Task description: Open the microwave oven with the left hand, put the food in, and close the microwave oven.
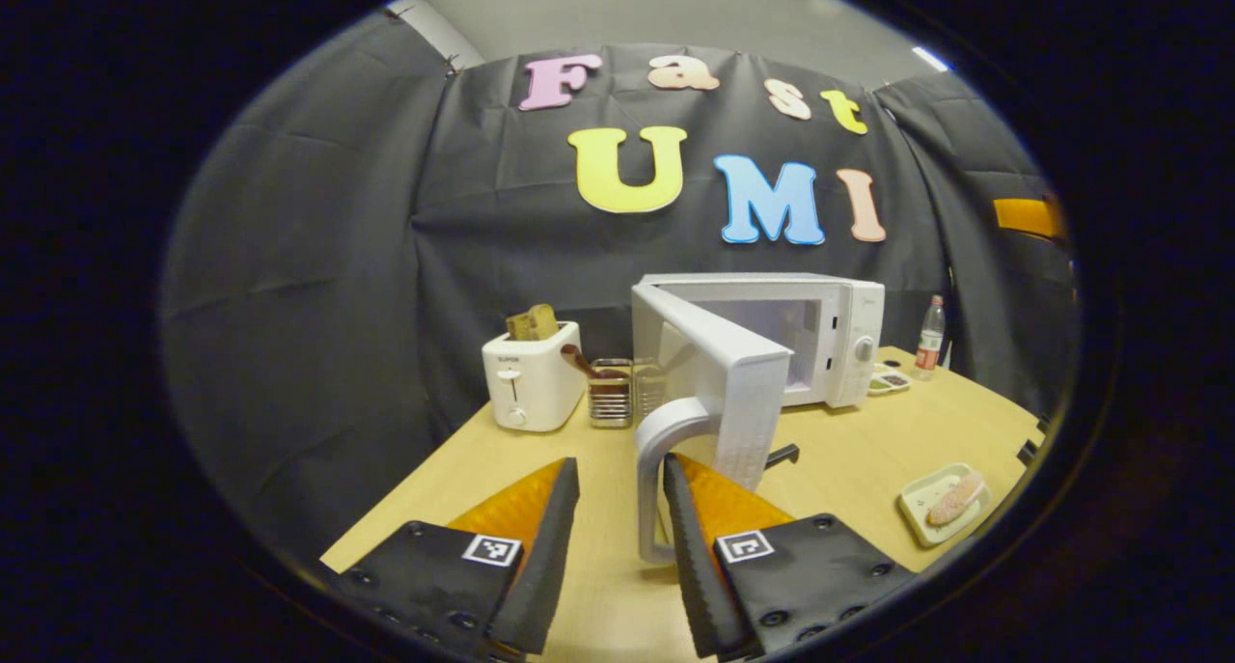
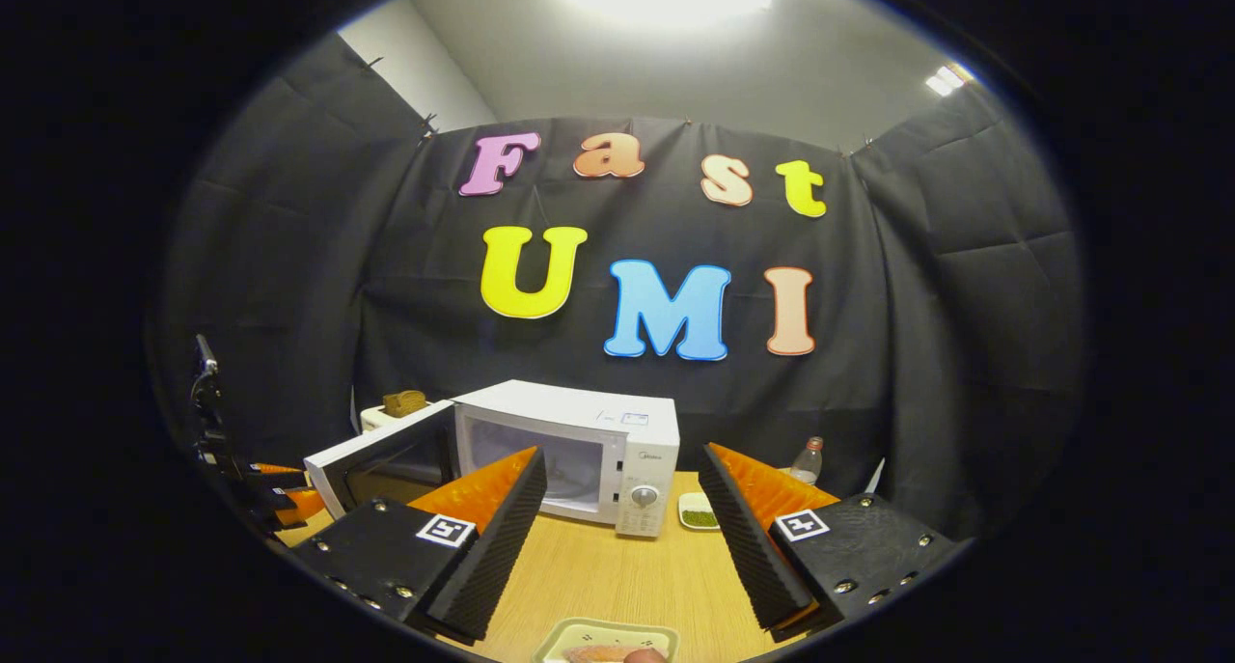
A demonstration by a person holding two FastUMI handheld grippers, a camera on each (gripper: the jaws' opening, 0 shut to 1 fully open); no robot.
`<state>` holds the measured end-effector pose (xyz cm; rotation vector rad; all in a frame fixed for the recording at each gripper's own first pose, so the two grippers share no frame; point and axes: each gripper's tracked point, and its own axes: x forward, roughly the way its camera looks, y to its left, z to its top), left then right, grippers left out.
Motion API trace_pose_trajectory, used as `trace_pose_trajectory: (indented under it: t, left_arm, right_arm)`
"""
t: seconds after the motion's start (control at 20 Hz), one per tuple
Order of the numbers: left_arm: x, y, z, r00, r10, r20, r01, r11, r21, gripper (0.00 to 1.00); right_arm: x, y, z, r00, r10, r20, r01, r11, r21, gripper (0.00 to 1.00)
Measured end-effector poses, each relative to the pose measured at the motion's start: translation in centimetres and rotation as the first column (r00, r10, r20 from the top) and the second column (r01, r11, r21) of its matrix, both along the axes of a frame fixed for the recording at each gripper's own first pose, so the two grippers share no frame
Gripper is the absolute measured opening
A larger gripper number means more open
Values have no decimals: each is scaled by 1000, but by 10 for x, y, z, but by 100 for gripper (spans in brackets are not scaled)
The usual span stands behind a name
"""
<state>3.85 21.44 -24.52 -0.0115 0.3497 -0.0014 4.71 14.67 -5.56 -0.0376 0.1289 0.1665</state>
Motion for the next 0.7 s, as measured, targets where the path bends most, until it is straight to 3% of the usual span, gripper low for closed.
trace_pose_trajectory:
  t: [0.05, 0.1, 0.25, 0.3, 0.4, 0.5, 0.7]
  left_arm:
    - [-9, 1, 7, 1000, 22, 4, -22, 1000, 5, 68]
    - [-17, 2, 19, 999, 45, 17, -45, 999, 12, 68]
    - [-33, 0, 59, 991, 103, 82, -106, 994, 40, 84]
    - [-36, -1, 70, 987, 128, 99, -133, 990, 54, 85]
    - [-43, -5, 93, 977, 165, 135, -174, 983, 55, 87]
    - [-49, -10, 111, 967, 201, 159, -213, 975, 57, 100]
    - [-62, -19, 127, 949, 262, 173, -279, 957, 78, 99]
  right_arm:
    - [3, -2, -1, 1000, 27, 3, -26, 1000, -12, 97]
    - [4, -2, -7, 998, 60, -2, -60, 998, -26, 97]
    - [7, -4, -23, 986, 164, -30, -166, 984, -63, 97]
    - [7, -7, -33, 980, 194, -50, -197, 978, -75, 97]
    - [2, -10, -53, 961, 258, -103, -269, 958, -104, 95]
    - [-1, -15, -71, 936, 317, -154, -338, 932, -133, 95]
    - [-11, -25, -106, 875, 422, -238, -469, 860, -199, 95]
